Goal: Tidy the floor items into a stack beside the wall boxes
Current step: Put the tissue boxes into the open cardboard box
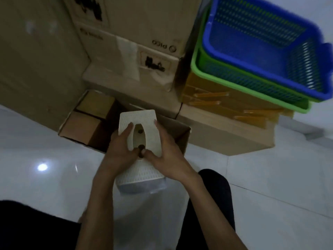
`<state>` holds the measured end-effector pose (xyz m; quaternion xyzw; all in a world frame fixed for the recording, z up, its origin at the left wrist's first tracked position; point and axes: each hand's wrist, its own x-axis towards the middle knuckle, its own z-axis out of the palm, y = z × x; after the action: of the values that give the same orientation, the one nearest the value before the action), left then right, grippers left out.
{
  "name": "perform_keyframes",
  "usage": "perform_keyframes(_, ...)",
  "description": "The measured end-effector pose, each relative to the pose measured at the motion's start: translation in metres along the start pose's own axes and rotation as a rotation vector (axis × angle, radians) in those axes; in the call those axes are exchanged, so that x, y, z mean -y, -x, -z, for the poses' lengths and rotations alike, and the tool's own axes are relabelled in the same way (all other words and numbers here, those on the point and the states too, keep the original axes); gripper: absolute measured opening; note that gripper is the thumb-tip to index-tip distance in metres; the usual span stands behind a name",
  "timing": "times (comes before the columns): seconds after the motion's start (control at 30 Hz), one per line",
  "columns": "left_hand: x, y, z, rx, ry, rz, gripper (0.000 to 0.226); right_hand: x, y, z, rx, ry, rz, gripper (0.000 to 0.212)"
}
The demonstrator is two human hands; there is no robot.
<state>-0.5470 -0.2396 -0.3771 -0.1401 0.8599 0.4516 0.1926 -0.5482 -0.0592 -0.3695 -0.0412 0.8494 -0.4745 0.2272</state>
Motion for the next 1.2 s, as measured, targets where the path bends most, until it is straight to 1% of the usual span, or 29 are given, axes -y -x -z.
perform_keyframes(0.07,0.009,-0.007,0.005,-0.011,-0.029,0.01,0.09,-0.002,-0.001,-0.011,0.058,0.059,0.032,0.087)
perform_keyframes(0.17,0.007,-0.015,0.011,-0.019,-0.015,0.001,0.091,0.002,0.004,-0.02,0.057,0.074,0.089,0.084)
perform_keyframes(0.2,0.008,-0.017,0.012,-0.013,-0.013,0.018,0.092,0.004,0.007,-0.021,0.081,0.084,0.11,0.086)
perform_keyframes(0.27,0.009,-0.024,0.017,0.019,-0.025,0.061,0.094,0.007,0.012,-0.021,0.147,0.146,0.151,0.097)
perform_keyframes(0.33,0.008,-0.033,0.025,0.08,-0.071,0.059,0.097,0.007,0.015,-0.021,0.176,0.226,0.191,0.106)
perform_keyframes(0.37,0.005,-0.038,0.029,0.113,-0.115,0.046,0.097,0.007,0.014,-0.021,0.172,0.253,0.201,0.106)
perform_keyframes(0.47,-0.004,-0.049,0.04,0.171,-0.213,-0.004,0.09,0.008,0.006,-0.025,0.11,0.286,0.19,0.089)
perform_keyframes(0.57,-0.005,-0.053,0.052,0.171,-0.259,-0.036,0.08,0.011,-0.004,-0.033,0.088,0.26,0.153,0.077)
perform_keyframes(0.6,-0.003,-0.052,0.056,0.163,-0.236,-0.039,0.076,0.012,-0.007,-0.037,0.092,0.239,0.139,0.072)
perform_keyframes(0.67,0.004,-0.048,0.063,0.119,-0.087,-0.021,0.064,0.013,-0.011,-0.046,0.097,0.189,0.102,0.069)
perform_keyframes(0.7,0.007,-0.045,0.065,0.069,0.008,-0.011,0.058,0.013,-0.013,-0.051,0.089,0.156,0.071,0.069)
perform_keyframes(0.77,0.012,-0.041,0.065,-0.089,0.121,-0.024,0.051,0.014,-0.02,-0.06,0.045,0.06,-0.012,0.068)
perform_keyframes(0.83,0.012,-0.039,0.062,-0.246,0.1,-0.068,0.049,0.016,-0.032,-0.065,-0.011,-0.047,-0.107,0.072)
perform_keyframes(0.9,0.011,-0.038,0.055,-0.332,0.022,-0.111,0.052,0.019,-0.046,-0.07,-0.031,-0.14,-0.187,0.078)
perform_keyframes(0.97,0.012,-0.038,0.045,-0.395,-0.013,-0.087,0.061,0.023,-0.059,-0.077,-0.028,-0.282,-0.245,0.082)
perform_keyframes(1.07,0.012,-0.038,0.033,-0.516,0.094,-0.026,0.071,0.025,-0.072,-0.089,-0.033,-0.372,-0.282,0.08)
perform_keyframes(1.13,0.012,-0.04,0.031,-0.56,0.117,-0.055,0.071,0.025,-0.078,-0.093,-0.004,-0.439,-0.323,0.079)
perform_keyframes(1.2,0.012,-0.045,0.033,-0.549,0.081,-0.134,0.063,0.023,-0.082,-0.093,0.047,-0.54,-0.36,0.079)
